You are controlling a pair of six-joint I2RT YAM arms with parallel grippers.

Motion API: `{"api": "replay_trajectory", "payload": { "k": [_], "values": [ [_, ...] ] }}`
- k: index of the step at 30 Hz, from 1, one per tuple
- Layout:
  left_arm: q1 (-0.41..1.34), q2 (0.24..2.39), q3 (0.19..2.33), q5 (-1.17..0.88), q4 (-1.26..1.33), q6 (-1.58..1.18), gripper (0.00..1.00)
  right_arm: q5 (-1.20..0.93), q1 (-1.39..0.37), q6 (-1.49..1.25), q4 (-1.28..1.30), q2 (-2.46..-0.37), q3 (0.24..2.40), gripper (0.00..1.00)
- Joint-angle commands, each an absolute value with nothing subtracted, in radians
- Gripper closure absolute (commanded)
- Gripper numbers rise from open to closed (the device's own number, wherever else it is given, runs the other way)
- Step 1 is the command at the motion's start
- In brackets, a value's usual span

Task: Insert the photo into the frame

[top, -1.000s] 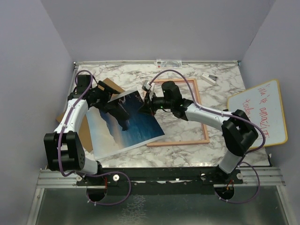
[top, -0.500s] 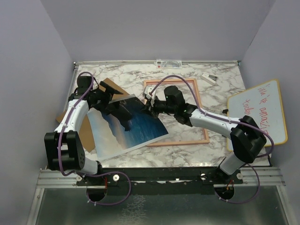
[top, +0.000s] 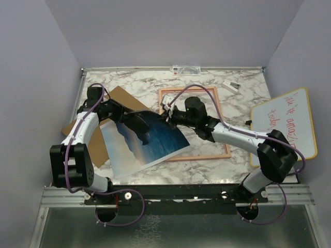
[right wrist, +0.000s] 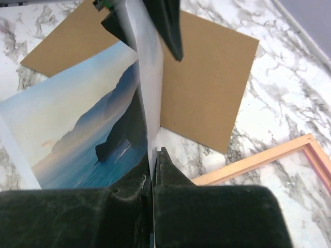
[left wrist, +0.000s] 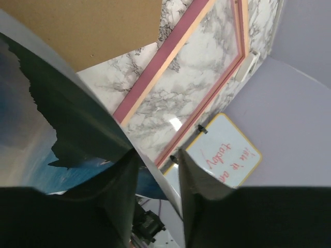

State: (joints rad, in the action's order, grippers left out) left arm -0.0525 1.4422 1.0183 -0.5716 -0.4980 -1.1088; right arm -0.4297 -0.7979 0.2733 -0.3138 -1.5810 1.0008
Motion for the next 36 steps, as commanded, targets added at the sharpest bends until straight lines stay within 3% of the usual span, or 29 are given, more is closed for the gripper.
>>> {"api": "replay_trajectory", "payload": {
  "k": [1, 5, 7, 10, 12, 13, 16, 22, 31, 36],
  "values": [
    [-0.052, 1.431, 1.01, -0.618, -0.447, -1.128, 0.74, -0.368, -0.806, 0.275, -0.387, -1.537, 0.985, 0.99],
    [-0.052, 1.437, 1.033, -0.626, -0.425, -1.127, 0.96, -0.303, -0.806, 0.226, -0.389, -1.526, 0.976, 0.99],
    [-0.053, 1.439, 1.048, -0.627, -0.412, -1.126, 1.0, -0.261, -0.806, 0.193, -0.383, -1.516, 0.971, 0.95],
    [-0.053, 1.44, 1.078, -0.627, -0.383, -1.121, 1.0, -0.214, -0.805, 0.161, -0.359, -1.49, 0.96, 0.67],
    [-0.054, 1.439, 1.11, -0.626, -0.351, -1.119, 1.0, -0.183, -0.805, 0.154, -0.34, -1.461, 0.945, 0.36],
    [-0.053, 1.439, 1.128, -0.623, -0.336, -1.119, 1.0, -0.169, -0.805, 0.145, -0.339, -1.441, 0.932, 0.25],
    [-0.052, 1.448, 1.213, -0.618, -0.27, -1.115, 1.0, -0.131, -0.805, 0.127, -0.328, -1.351, 0.891, 0.13],
    [-0.016, 1.521, 1.453, -0.608, -0.212, -1.037, 1.0, 0.027, -0.792, 0.031, -0.249, -1.21, 0.873, 0.03],
    [0.136, 1.709, 1.771, -0.616, -0.22, -0.909, 1.0, 0.008, -0.555, -0.338, -0.122, -1.161, 0.959, 0.05],
    [0.174, 1.789, 1.893, -0.636, -0.235, -0.888, 1.0, 0.144, -0.436, -0.456, 0.077, -1.195, 1.015, 0.06]
  ]
}}
